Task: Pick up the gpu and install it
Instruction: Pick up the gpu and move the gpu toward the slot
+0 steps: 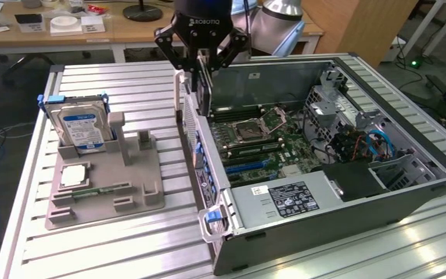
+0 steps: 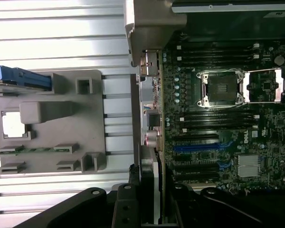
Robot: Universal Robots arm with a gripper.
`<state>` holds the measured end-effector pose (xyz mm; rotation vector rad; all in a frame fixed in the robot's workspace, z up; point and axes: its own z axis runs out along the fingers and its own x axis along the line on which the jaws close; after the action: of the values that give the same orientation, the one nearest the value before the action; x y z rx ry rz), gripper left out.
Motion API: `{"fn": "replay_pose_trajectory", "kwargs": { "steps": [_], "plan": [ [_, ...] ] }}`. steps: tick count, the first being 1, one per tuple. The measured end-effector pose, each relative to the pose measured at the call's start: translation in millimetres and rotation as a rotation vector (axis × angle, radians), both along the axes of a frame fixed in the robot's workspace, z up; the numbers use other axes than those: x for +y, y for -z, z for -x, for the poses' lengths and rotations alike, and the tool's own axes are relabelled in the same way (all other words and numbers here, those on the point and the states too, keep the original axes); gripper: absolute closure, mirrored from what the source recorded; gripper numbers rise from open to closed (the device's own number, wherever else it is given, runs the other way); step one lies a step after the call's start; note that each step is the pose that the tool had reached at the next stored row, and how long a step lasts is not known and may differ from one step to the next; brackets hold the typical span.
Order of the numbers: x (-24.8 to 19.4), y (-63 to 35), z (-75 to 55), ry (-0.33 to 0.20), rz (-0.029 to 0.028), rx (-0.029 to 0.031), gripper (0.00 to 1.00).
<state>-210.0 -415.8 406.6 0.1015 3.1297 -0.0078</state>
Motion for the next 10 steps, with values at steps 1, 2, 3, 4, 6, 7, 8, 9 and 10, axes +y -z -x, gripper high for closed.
{"fn": "replay_pose_trajectory", "kwargs": {
  "steps": [1, 2, 3, 4, 6, 7, 8, 9, 10],
  "plan": [
    [0.0, 0.0, -1.6, 0.000, 0.0000, 0.0000, 0.72],
    [0.0, 0.0, -3.2, 0.000, 0.0000, 0.0000, 0.72],
    [0.0, 0.1, -4.4, 0.000, 0.0000, 0.0000, 0.72],
    [0.0, 0.1, -5.7, 0.000, 0.0000, 0.0000, 0.72],
    [0.0, 0.1, -8.2, 0.000, 0.0000, 0.0000, 0.72],
    [0.0, 0.1, -9.3, 0.000, 0.0000, 0.0000, 0.72],
    [0.0, 0.1, -10.5, 0.000, 0.0000, 0.0000, 0.72],
    [0.0, 0.2, -11.6, 0.000, 0.0000, 0.0000, 0.72],
    [0.0, 0.2, -12.8, 0.000, 0.0000, 0.0000, 0.72]
  ]
}}
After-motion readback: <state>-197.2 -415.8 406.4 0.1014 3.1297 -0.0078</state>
